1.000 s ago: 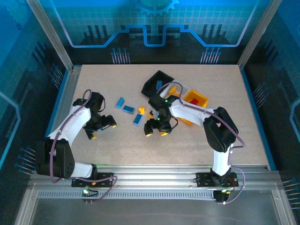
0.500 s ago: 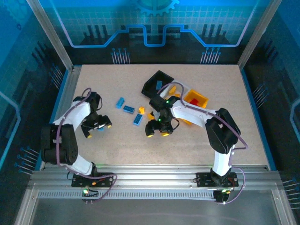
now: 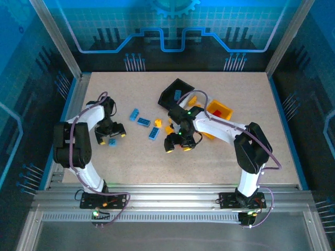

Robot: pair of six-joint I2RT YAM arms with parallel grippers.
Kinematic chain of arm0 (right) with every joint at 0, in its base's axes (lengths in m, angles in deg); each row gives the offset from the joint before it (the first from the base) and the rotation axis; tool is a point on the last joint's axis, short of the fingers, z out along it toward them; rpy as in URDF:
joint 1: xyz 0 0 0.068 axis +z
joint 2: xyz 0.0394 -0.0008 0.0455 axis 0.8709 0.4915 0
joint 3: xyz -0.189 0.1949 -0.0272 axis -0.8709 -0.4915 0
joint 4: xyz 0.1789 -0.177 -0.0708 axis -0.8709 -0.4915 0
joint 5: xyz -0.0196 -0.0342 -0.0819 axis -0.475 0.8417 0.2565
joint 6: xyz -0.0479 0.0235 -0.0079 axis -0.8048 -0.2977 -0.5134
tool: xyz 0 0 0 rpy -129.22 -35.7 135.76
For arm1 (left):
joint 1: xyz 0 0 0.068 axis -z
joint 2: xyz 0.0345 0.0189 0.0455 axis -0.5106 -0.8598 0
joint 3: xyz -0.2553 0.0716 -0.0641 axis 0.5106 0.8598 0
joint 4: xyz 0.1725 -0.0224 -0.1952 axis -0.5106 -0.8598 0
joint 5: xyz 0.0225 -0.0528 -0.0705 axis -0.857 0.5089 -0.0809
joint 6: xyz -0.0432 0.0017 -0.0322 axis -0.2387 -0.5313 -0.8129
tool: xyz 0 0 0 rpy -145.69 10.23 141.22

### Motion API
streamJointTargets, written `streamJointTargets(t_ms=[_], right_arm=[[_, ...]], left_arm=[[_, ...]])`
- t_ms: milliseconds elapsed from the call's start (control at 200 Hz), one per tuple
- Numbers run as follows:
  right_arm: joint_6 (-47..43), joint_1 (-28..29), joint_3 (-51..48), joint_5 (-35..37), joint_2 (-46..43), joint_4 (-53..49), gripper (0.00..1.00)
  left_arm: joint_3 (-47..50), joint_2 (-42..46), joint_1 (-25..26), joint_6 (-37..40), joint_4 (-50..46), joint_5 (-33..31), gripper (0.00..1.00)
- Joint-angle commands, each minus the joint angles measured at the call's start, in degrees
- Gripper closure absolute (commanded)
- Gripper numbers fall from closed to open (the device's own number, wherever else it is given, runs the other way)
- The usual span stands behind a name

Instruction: Sort the legos into containers by color

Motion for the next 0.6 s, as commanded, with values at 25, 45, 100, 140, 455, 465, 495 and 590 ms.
streamJointTargets(t_ms=[25,45,100,140,455,465,495,590], right_arm=[[0.3,0.9,0.0,0.8,-0.8,-1.7,0.20],[0.3,0.9,0.0,0.8,-0.8,-1.8,0.20],[0.3,0.9,0.2,0.8,-0.4,-1.7,0.20],[0.3,0.9,0.3,0.7,-0.3,-1.6,0.20],[0.8,0.9,-0.5,0.6,-0.4,-1.2,0.20],[0.8,0.9,-0.6,0.6,-0.4,-1.1,0.20],[0.8,0.9,-0.7,0.6,-0.5,-1.2,0.20],[1.0,0.9,-1.3,0.7,-0.9,-1.1,0.21]], left_arm=[[-2.0,-1.5,-0.7,2.7,-0.7,-1.0,0.12],[-2.1,-1.7,-0.7,2.7,-0.7,-1.0,0.13],[-1.9,-2.0,-0.7,2.7,-0.9,-1.0,0.15],[-1.6,-2.1,-0.6,2.6,-0.8,-0.9,0.16],[3.8,-1.2,-0.7,1.1,2.4,-0.6,0.21],[3.9,-1.2,-0.7,1.1,2.4,-0.7,0.21],[4.1,-1.3,-0.7,1.2,2.6,-0.7,0.22],[4.2,-1.5,-0.6,1.4,3.1,-1.0,0.23]])
